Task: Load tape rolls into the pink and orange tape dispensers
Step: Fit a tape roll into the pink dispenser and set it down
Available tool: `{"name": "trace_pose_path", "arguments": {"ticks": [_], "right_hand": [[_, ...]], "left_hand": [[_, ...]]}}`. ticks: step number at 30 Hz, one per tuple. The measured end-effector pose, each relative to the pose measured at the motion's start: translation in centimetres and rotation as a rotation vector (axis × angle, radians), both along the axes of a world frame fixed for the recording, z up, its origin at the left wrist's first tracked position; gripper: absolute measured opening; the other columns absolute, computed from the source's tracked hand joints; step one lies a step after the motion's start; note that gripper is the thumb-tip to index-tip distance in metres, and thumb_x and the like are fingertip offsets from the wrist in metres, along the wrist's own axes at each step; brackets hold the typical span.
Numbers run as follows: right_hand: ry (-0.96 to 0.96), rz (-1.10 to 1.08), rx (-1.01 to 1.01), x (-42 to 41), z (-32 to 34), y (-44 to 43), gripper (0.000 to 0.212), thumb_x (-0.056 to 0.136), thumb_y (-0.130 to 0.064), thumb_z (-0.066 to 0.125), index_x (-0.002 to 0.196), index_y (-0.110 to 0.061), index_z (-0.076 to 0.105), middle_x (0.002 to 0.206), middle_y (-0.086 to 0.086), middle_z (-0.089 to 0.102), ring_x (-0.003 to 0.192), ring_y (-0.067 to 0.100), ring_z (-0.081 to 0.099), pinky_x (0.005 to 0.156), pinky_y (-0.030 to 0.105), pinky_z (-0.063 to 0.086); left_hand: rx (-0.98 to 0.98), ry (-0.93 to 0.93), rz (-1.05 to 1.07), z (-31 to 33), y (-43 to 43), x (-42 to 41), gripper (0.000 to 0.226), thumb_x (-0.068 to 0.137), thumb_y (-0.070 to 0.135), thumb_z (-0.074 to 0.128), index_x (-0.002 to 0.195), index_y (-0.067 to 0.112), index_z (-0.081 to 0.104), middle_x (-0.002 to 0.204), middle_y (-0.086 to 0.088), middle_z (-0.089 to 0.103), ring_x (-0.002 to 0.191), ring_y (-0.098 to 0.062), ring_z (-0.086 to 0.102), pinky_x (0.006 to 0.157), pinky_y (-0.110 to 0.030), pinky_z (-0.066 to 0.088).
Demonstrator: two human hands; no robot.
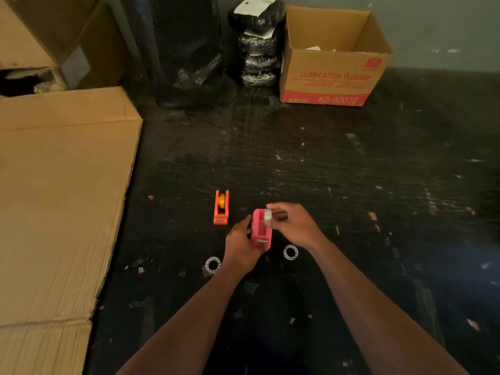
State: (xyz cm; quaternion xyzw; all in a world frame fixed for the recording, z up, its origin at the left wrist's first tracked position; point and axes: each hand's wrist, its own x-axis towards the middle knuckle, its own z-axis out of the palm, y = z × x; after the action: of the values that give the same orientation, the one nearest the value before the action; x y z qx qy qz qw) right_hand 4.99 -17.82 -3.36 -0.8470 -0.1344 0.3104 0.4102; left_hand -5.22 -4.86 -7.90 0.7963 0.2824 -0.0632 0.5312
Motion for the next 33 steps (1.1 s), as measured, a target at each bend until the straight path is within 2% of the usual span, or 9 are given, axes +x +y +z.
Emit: {"name": "trace_pose_path", "arguments": {"ticks": [4,9,12,15,17,24,25,28,33], "right_hand": [[-0.044,0.031,-0.049,-0.1,-1.2,0.5,0.047,0.093,-0.014,0.078,0.138,-0.022,0.066,0.133,-0.001,0.071,0.125,0.013,0.065,0.11,0.042,0.052],[-0.116,0.087,-0.152,-0.3,-2.3,0.7,0.049,0.096,-0.018,0.073,0.143,-0.025,0.062,0.147,0.001,0.062,0.136,0.018,0.057,0.113,0.041,0.048],[-0.143,0.08,-0.157,-0.4,-2.6,0.6,0.048,0.097,-0.014,0.072,0.143,-0.021,0.063,0.142,0.003,0.06,0.132,0.019,0.057,0.109,0.035,0.047],[-0.165,0.085,-0.172,-0.3,-3.0,0.7,0.049,0.098,-0.015,0.07,0.146,-0.021,0.061,0.136,0.002,0.059,0.128,0.019,0.058,0.11,0.038,0.048],[-0.178,0.111,-0.193,-0.3,-3.3,0.8,0.05,0.099,-0.016,0.069,0.148,-0.02,0.059,0.136,0.001,0.056,0.128,0.018,0.055,0.112,0.039,0.047],[-0.224,0.181,-0.244,0.1,-3.9,0.9,0.049,0.103,-0.023,0.063,0.151,-0.018,0.053,0.14,-0.001,0.046,0.13,0.015,0.05,0.113,0.03,0.042],[-0.227,0.186,-0.24,0.1,-3.9,0.8,0.05,0.104,-0.023,0.061,0.153,-0.018,0.051,0.14,-0.001,0.046,0.13,0.015,0.05,0.111,0.029,0.041],[-0.248,0.203,-0.214,0.3,-3.7,0.6,0.047,0.104,-0.021,0.06,0.151,-0.021,0.055,0.136,0.0,0.049,0.128,0.015,0.051,0.108,0.028,0.041],[-0.284,0.244,-0.219,0.3,-3.8,0.5,0.039,0.104,-0.019,0.061,0.142,-0.019,0.064,0.135,0.0,0.049,0.128,0.015,0.049,0.112,0.033,0.043]], "left_hand": [[0.063,-0.05,-0.03,-0.9,-0.2,-0.3,0.077,0.077,0.006,0.085,0.146,0.021,0.055,0.129,0.002,0.071,0.117,-0.01,0.067,0.104,-0.036,0.056],[0.09,-0.029,-0.023,-0.8,-0.1,-0.5,0.064,0.085,0.004,0.079,0.144,0.018,0.059,0.126,0.001,0.074,0.109,0.0,0.064,0.092,-0.012,0.049],[0.088,-0.023,-0.029,-0.6,-0.1,-0.5,0.063,0.088,0.001,0.076,0.146,0.017,0.056,0.128,0.001,0.073,0.111,0.002,0.06,0.097,-0.017,0.048],[0.1,-0.016,-0.027,-0.5,-0.1,-0.5,0.061,0.088,-0.001,0.074,0.145,0.015,0.057,0.129,-0.001,0.073,0.115,-0.003,0.063,0.091,-0.012,0.044],[0.105,-0.015,-0.028,-0.6,-0.1,-0.5,0.061,0.089,-0.001,0.074,0.146,0.015,0.056,0.129,-0.002,0.073,0.11,0.002,0.059,0.09,-0.01,0.043],[0.099,-0.022,-0.05,-0.5,0.1,-0.5,0.061,0.09,0.002,0.073,0.146,0.017,0.056,0.131,0.001,0.071,0.112,0.002,0.057,0.103,-0.022,0.05],[0.104,-0.025,-0.056,-0.5,0.1,-0.5,0.059,0.09,0.001,0.073,0.145,0.017,0.057,0.13,0.001,0.072,0.111,0.003,0.057,0.1,-0.018,0.05],[0.111,-0.028,-0.064,-0.6,0.2,-0.6,0.059,0.09,0.002,0.073,0.145,0.018,0.057,0.129,0.002,0.072,0.111,0.003,0.058,0.083,-0.002,0.038],[0.1,-0.053,-0.057,-0.7,0.1,-0.5,0.06,0.089,0.001,0.069,0.143,0.024,0.059,0.124,0.008,0.073,0.105,0.008,0.061,0.09,-0.007,0.048]]}}
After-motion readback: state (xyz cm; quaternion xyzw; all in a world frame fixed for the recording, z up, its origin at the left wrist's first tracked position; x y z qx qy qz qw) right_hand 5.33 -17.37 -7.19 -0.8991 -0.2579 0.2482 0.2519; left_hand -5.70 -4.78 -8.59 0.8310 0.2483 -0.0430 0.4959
